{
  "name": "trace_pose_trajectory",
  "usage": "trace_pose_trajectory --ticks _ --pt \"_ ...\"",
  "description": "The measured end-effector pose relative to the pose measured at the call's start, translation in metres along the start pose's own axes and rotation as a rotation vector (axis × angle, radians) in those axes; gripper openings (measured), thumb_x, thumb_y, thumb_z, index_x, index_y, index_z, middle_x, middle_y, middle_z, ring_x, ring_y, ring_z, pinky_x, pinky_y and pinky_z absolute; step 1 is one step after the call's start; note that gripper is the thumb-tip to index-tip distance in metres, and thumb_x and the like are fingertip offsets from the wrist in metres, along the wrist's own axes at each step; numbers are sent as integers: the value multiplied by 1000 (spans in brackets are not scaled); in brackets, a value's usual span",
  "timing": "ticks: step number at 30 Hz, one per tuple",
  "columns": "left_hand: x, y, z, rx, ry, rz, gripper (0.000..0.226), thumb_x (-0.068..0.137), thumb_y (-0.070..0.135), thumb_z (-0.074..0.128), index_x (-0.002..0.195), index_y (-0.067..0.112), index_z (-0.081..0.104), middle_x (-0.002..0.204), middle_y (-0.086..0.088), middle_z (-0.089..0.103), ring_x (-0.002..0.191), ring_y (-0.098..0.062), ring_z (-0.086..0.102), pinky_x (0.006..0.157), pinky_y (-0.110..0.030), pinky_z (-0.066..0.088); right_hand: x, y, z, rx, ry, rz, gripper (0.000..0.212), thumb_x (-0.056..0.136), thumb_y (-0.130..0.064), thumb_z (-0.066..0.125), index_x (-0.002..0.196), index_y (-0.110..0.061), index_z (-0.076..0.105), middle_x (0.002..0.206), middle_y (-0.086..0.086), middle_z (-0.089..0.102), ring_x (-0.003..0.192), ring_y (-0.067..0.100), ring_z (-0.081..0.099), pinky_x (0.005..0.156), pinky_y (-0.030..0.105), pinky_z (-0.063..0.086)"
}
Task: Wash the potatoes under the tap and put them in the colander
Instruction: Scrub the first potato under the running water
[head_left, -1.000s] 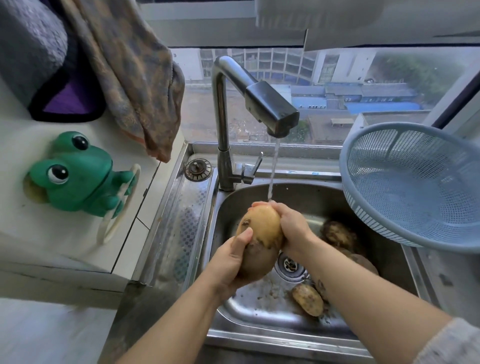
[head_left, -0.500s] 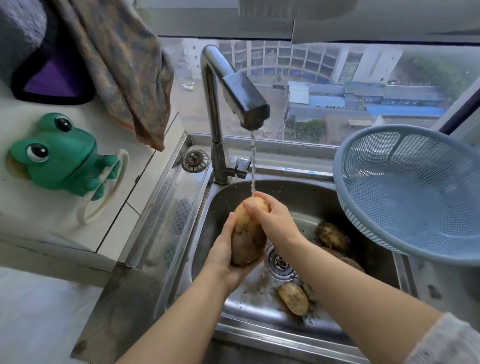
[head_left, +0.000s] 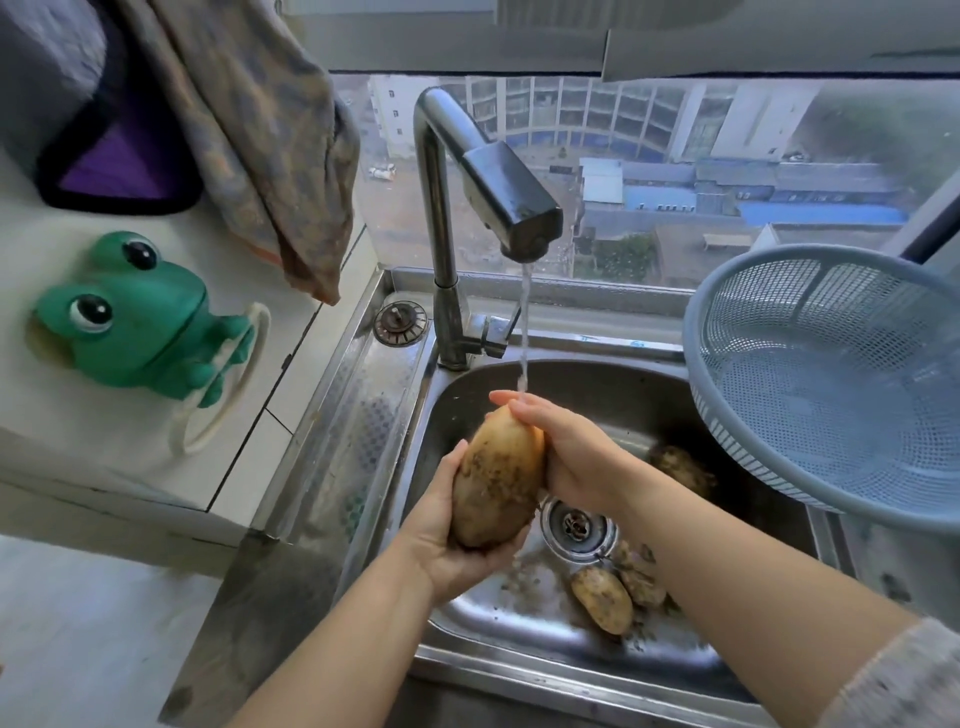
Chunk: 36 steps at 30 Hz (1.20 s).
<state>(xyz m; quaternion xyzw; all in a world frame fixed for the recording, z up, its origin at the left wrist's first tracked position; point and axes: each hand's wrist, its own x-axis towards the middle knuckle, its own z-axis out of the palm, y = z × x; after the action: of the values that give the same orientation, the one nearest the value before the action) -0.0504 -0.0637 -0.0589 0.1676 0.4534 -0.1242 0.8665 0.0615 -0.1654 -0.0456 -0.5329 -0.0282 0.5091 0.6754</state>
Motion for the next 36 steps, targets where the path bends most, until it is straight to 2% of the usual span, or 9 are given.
trace_pose_trajectory --ticks 6,8,14,18,21,25,30,33,36 --pt "1 0 -7 -13 33 -85 78 74 58 72 128 3 59 102 -23 64 84 -34 64 53 -40 59 3 11 2 -135 121 -16 28 102 -30 40 112 -24 66 120 12 61 113 27 58 95 42 51" --pt "1 -2 -8 -33 45 -105 79 73 57 73 128 3 58 104 -24 63 85 -34 64 52 -40 58 4 15 5 -220 176 -37 31 103 -30 37 106 -27 67 121 10 60 114 27 57 89 39 51" --pt "1 -5 -11 -56 78 -120 75 73 56 74 122 2 60 103 -25 64 85 -36 64 57 -45 60 9 21 8 -238 235 -21 34 103 -26 38 95 -22 71 112 12 63 100 23 59 77 36 50" --pt "-2 -7 -9 33 100 -78 65 75 55 71 113 1 64 95 -23 69 84 -34 65 66 -47 59 13 25 3 -88 352 89 34 99 -30 49 81 -19 75 112 16 69 106 31 65 92 44 54" --pt "-1 -5 -9 33 88 -76 66 75 56 71 112 2 65 92 -22 69 82 -34 66 66 -46 59 8 21 0 -7 269 84 33 100 -34 47 94 -19 76 115 15 68 107 29 64 91 43 54" --pt "0 2 -9 41 38 -107 72 75 58 71 120 3 64 103 -23 66 85 -35 65 53 -39 59 -4 13 -9 118 81 54 33 95 -19 45 119 -16 66 121 17 60 107 29 57 92 41 48" --pt "-3 5 -8 51 1 -149 76 74 58 71 126 3 61 107 -24 61 89 -35 62 51 -37 58 -12 0 -13 -142 33 44 31 96 -16 43 112 -26 67 123 13 54 106 27 53 78 36 52" --pt "-3 7 -7 70 -10 -157 75 74 58 70 125 4 62 104 -23 62 87 -35 62 49 -37 57 -12 -9 -15 -214 35 17 25 96 -13 50 107 -23 70 124 15 56 110 32 56 80 41 56" --pt "-4 7 -5 90 -6 -150 72 74 58 70 122 5 64 103 -22 63 88 -34 62 49 -36 57 -12 -13 -19 -246 39 -5 18 93 -13 58 102 -18 73 119 15 59 106 33 59 81 42 57"
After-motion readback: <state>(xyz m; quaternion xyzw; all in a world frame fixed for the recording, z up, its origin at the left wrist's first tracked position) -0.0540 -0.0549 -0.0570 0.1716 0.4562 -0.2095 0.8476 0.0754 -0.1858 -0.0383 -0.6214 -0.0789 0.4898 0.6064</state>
